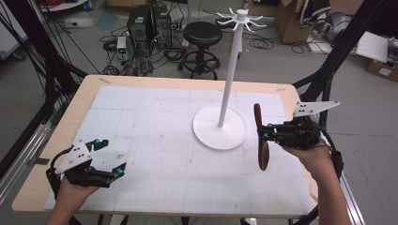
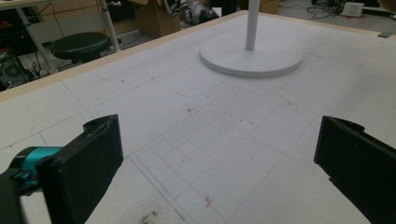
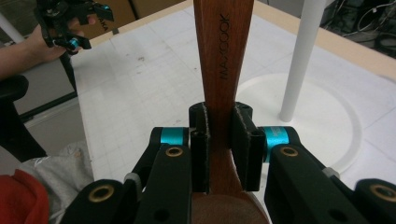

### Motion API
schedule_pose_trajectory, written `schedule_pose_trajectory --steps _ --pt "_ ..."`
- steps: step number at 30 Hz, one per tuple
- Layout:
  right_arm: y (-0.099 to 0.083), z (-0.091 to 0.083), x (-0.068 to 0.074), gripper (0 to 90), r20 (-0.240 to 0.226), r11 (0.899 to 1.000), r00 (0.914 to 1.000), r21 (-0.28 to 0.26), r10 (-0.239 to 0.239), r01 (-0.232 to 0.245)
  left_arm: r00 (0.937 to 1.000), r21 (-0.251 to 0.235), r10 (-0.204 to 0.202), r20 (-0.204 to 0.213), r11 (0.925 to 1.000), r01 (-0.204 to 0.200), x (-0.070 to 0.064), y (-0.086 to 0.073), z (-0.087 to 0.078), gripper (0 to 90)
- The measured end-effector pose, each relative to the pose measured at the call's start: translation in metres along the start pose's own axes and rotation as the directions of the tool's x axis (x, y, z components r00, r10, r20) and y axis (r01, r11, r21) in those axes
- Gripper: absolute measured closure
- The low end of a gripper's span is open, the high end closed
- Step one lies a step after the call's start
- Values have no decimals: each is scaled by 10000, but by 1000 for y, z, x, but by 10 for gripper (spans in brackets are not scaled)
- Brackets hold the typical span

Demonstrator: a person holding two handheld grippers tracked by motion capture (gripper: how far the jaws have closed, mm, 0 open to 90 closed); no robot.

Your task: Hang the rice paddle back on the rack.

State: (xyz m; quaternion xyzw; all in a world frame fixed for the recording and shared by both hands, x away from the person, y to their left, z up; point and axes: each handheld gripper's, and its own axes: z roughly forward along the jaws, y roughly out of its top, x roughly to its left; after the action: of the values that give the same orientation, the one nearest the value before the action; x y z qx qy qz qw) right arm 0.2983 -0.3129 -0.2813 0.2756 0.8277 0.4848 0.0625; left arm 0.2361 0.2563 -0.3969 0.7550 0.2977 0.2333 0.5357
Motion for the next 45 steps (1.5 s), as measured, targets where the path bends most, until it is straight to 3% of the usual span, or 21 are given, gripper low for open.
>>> schedule_pose_trajectory --steps 13,32,45 --pt "24 -11 -1 789 38 9990 9998 -391 -212 213 10000 42 34 45 10000 -34 0 0 1 17" --pt "70 -25 -4 789 666 9958 9965 -730 -507 555 10000 23 7 37 10000 -7 1 0 0 17" --pt "105 -24 -3 789 899 9923 9943 -1044 -577 670 10000 10 -23 24 10000 23 1 0 -1 18"
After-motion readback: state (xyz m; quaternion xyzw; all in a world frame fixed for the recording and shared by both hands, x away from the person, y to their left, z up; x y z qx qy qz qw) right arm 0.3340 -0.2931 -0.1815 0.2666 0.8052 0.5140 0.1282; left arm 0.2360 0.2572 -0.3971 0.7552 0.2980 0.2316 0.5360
